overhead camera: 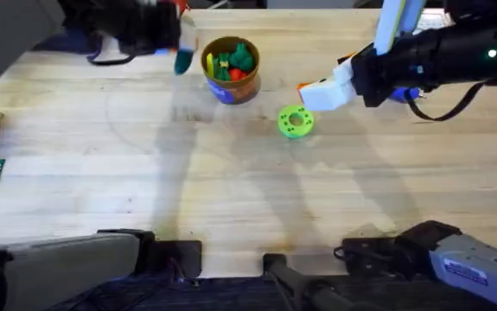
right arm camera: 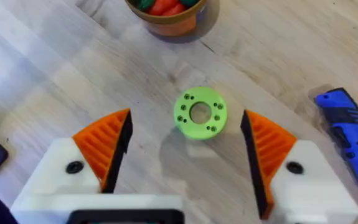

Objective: Pick up the gripper from the table and insert it into the empty holder that is missing its gripper. Then pick up a screw, insert it into the mounting hole, and use the screwdriver to tighten it. Finally, clean up the table by picking up the vegetable and placing it into the bucket.

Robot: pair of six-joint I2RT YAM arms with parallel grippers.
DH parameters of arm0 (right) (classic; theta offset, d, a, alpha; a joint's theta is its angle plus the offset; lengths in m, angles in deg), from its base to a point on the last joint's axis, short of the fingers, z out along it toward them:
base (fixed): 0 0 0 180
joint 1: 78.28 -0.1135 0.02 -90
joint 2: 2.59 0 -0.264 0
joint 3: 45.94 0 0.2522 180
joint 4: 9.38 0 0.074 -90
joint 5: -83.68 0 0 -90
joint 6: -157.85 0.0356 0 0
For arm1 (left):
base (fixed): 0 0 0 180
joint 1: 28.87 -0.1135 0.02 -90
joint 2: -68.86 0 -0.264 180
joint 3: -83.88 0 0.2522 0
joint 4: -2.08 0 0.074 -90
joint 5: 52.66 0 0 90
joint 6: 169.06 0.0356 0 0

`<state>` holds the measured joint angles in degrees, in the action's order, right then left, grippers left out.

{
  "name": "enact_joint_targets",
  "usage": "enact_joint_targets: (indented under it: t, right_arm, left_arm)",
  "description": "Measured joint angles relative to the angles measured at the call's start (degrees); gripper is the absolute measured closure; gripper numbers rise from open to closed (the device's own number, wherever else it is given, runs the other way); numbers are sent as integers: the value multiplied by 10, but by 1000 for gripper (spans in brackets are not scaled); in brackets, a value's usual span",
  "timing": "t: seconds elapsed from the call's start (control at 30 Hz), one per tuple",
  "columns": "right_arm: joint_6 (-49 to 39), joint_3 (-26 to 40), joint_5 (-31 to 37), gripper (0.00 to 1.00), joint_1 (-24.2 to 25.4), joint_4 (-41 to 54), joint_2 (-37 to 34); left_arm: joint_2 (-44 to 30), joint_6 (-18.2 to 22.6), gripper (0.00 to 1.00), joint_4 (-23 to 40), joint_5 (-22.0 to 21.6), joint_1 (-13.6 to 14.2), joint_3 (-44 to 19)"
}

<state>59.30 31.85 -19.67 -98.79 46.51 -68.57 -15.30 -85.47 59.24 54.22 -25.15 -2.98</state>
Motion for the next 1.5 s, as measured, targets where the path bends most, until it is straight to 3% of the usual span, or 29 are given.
enact_joint_targets:
  t: [0.17,0.33,0.53,0.63,0.73,0.87,0.9,1.03,1.17,1.3,1.5]
  right_arm:
    - [0,0,0,9,0,0,0]
    - [0,0,0,7,0,0,0]
    - [0,0,0,9,0,0,0]
    - [0,0,0,7,0,0,0]
    - [0,0,0,7,0,0,0]
    - [0,0,0,7,0,0,0]
    - [0,0,0,7,0,0,0]
    - [0,0,0,7,0,0,0]
    - [0,0,0,7,0,2,2]
    - [0,0,0,9,9,17,25]
    - [10,0,0,8,49,54,99]
  left_arm:
    - [-6,-111,976,-58,11,43,0]
    - [-42,-189,976,-72,3,83,0]
    - [-98,-221,969,-86,-4,92,0]
    - [-103,-228,889,-97,-6,91,0]
    - [-102,-229,672,-105,-6,91,0]
    - [-102,-233,152,-105,-6,91,0]
    - [-102,-235,62,-105,-6,91,0]
    - [-101,-236,18,-113,-6,91,0]
    - [-82,-219,16,-79,-3,91,-2]
    - [-26,-165,15,-33,-3,91,-14]
    - [103,-46,14,77,-3,91,-32]
